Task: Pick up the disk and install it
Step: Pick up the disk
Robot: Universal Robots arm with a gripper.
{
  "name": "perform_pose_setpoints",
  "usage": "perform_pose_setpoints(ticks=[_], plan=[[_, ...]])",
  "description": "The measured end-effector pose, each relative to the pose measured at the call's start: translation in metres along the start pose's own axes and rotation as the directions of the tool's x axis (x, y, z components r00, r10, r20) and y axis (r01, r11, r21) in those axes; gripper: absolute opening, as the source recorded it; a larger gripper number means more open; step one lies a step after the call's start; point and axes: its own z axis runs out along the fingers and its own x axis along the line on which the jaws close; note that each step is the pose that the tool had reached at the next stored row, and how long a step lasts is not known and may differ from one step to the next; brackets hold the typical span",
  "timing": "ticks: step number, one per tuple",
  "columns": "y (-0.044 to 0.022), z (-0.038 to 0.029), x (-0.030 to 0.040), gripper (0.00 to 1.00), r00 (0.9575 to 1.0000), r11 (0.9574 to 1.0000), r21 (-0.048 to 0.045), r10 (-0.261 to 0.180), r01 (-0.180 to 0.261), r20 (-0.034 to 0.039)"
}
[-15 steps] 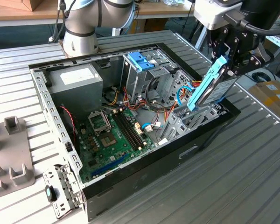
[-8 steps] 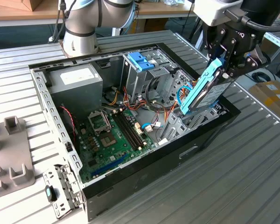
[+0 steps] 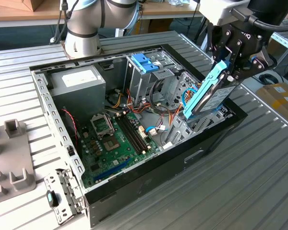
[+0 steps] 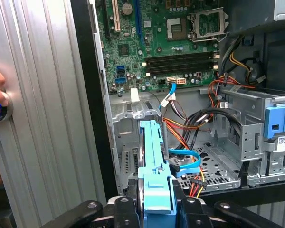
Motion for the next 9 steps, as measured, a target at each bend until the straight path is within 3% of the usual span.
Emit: perform_pose_setpoints(ticks=[9], plan=[[0.0000, 0.0000, 0.0000, 0.37, 1.0000, 1.0000, -0.0001, 0.000, 0.000, 0.0000]])
